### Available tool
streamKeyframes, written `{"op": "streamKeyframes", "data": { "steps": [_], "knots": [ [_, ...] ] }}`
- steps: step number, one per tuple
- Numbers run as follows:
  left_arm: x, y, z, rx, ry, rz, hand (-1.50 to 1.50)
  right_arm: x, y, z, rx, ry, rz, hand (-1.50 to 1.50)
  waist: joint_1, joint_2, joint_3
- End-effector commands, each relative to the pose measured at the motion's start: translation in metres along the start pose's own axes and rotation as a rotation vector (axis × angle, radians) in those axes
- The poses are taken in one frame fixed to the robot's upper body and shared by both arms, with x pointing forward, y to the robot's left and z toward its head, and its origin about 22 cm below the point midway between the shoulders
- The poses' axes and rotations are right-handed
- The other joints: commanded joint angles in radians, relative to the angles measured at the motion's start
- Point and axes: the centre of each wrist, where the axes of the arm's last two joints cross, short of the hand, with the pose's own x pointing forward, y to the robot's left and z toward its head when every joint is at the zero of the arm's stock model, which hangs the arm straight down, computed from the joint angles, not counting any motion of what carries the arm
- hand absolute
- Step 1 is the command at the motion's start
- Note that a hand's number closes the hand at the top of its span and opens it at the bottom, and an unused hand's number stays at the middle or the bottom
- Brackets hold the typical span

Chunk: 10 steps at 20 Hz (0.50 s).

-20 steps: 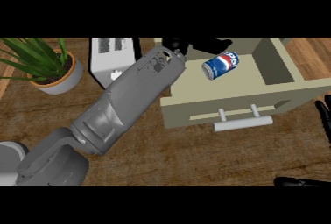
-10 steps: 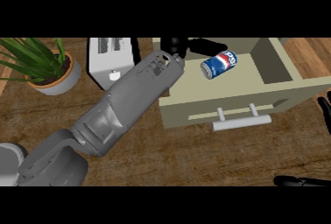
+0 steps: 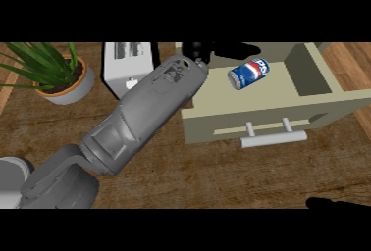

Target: Pick up the can, place it into the drawer and close the drawer

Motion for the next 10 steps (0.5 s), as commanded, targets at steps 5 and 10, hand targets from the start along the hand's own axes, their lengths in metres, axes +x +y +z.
{"op": "streamKeyframes", "data": {
  "steps": [5, 10],
  "knots": [
    [0.011, 0.0, -0.002, 0.033, -0.016, 0.086, -1.5, 0.017, 0.001, -0.013, 0.062, -0.1, 0.23, -1.5, 0.029, -0.006, -0.001],
    [0.015, 0.0, -0.005, 0.039, -0.039, 0.072, -1.5, 0.003, 0.012, -0.017, 0.122, -0.081, 0.434, -1.5, 0.065, -0.012, -0.001]
  ]
}}
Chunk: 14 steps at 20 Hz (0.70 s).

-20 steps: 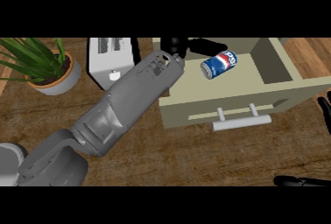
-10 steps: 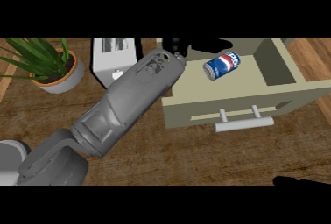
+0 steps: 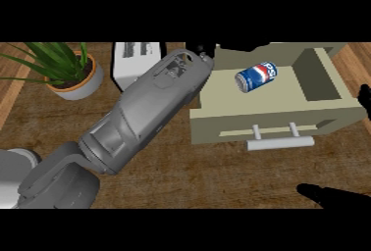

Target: Pick up the can, place it into the drawer and close the drawer

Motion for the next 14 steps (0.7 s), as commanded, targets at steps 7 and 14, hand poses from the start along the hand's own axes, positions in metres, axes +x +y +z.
{"op": "streamKeyframes", "data": {
  "steps": [7, 14],
  "knots": [
    [0.011, -0.004, 0.001, -0.001, -0.002, 0.003, -1.5, -0.011, 0.053, -0.033, 0.122, -0.01, 0.342, -1.5, 0.056, -0.008, 0.0],
    [0.027, 0.015, -0.01, 0.018, -0.005, 0.021, -1.5, -0.056, 0.103, -0.019, 0.158, 0.079, 0.478, -1.5, 0.085, -0.022, 0.0]
  ]
}}
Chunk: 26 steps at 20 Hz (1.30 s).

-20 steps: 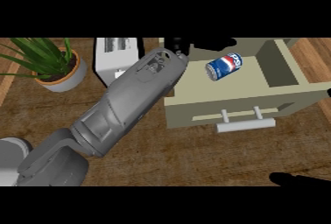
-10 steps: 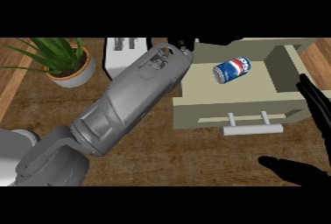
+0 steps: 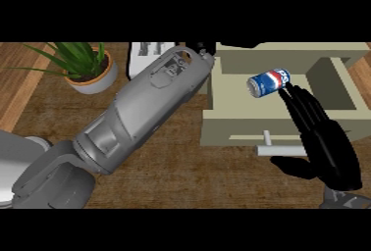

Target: Pick up the can, place it into the drawer and close the drawer

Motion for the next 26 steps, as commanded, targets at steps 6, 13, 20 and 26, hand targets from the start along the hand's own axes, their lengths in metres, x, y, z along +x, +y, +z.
{"op": "streamKeyframes", "data": {
  "steps": [6, 13, 20, 26],
  "knots": [
    [0.018, 0.033, -0.008, 0.015, 0.043, -0.017, -1.5, -0.029, 0.057, -0.026, -0.032, 0.063, 0.024, -1.5, 0.025, -0.009, 0.001],
    [0.0, 0.064, 0.004, -0.016, 0.035, -0.009, -1.5, -0.045, 0.084, -0.057, -0.031, 0.122, 0.097, -1.5, 0.061, -0.009, 0.0],
    [0.017, 0.098, -0.007, -0.005, 0.048, -0.033, -1.5, -0.069, 0.095, -0.072, -0.05, 0.126, 0.186, -1.5, 0.054, 0.0, 0.001],
    [0.009, 0.12, 0.002, -0.019, 0.068, -0.021, -1.5, -0.061, 0.111, -0.097, -0.14, 0.12, 0.209, -1.5, 0.074, 0.006, 0.002]
  ]
}}
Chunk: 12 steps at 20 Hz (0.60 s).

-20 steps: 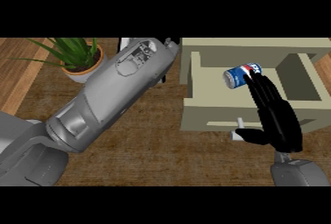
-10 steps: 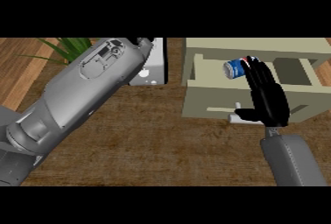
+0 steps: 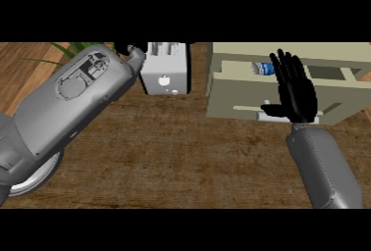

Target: Pick up the can, place it into the drawer and close the drawer

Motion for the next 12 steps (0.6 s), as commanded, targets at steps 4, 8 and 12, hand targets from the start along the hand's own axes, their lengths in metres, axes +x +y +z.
{"op": "streamKeyframes", "data": {
  "steps": [4, 8, 12],
  "knots": [
    [-0.023, 0.03, 0.015, -0.008, 0.022, -0.003, -1.5, 0.003, 0.021, -0.021, -0.016, 0.045, -0.031, -1.5, 0.016, 0.026, 0.022],
    [-0.025, 0.025, 0.022, -0.02, 0.018, -0.023, -1.5, 0.013, 0.02, -0.047, -0.005, 0.054, -0.002, -1.5, 0.013, 0.032, 0.023],
    [-0.034, 0.033, 0.034, -0.038, 0.015, -0.02, -1.5, 0.022, 0.022, -0.058, -0.052, 0.047, 0.003, -1.5, 0.034, 0.038, 0.023]
  ]
}}
